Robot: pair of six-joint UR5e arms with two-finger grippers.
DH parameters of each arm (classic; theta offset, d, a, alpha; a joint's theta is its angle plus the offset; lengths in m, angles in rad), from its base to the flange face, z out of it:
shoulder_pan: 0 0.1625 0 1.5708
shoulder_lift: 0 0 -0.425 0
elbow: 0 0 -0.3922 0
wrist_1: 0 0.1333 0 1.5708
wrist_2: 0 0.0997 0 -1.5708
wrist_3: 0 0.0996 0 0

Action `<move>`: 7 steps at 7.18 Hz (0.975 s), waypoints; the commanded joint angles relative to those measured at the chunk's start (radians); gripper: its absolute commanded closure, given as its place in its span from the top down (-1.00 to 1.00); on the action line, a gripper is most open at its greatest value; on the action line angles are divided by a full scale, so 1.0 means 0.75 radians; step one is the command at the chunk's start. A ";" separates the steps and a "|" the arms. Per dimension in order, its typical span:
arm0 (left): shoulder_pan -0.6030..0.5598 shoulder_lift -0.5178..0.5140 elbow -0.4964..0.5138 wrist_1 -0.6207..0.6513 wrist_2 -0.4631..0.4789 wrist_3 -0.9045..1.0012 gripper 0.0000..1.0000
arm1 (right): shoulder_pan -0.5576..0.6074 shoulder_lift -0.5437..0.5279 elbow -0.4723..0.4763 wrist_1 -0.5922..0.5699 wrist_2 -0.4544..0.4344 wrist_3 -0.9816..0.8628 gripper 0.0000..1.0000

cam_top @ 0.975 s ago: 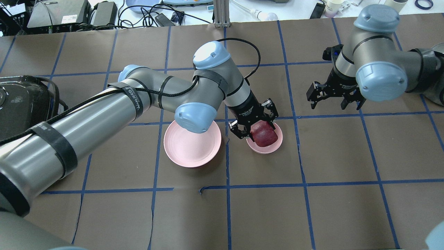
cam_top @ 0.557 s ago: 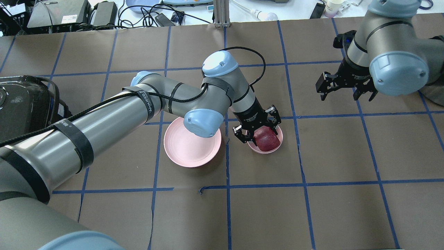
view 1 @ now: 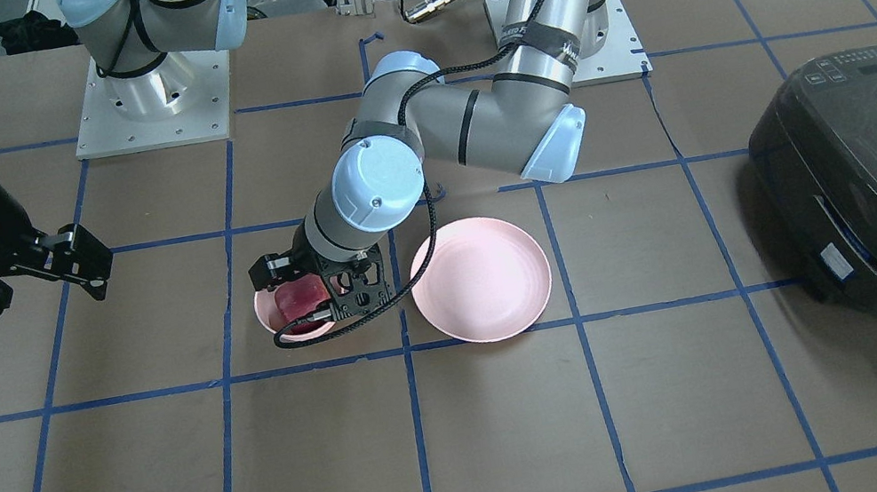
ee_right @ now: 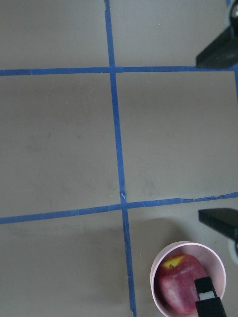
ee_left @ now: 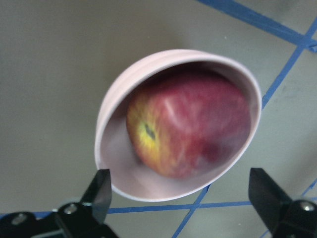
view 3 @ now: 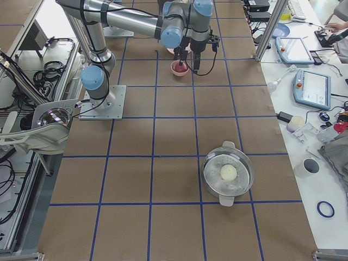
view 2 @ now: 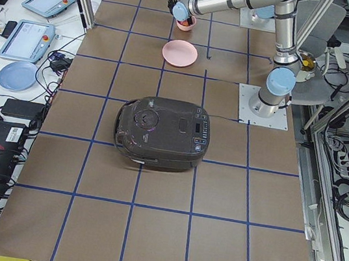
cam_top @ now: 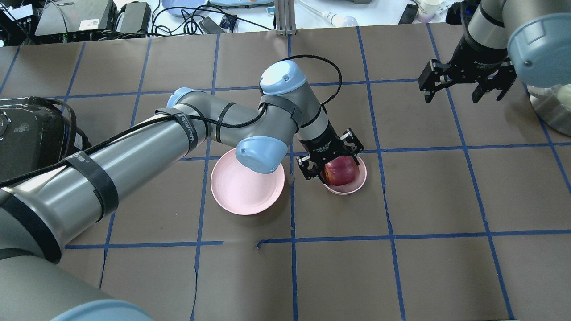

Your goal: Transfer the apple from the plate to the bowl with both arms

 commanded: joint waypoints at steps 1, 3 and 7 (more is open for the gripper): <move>0.013 0.051 0.149 -0.171 0.071 0.003 1.00 | 0.017 -0.059 -0.041 0.018 0.003 0.006 1.00; 0.017 0.151 0.376 -0.499 0.163 0.005 1.00 | 0.133 -0.106 -0.045 0.018 0.060 0.006 1.00; 0.023 0.423 0.400 -0.659 0.293 0.164 1.00 | 0.166 -0.114 -0.053 0.016 0.054 0.006 1.00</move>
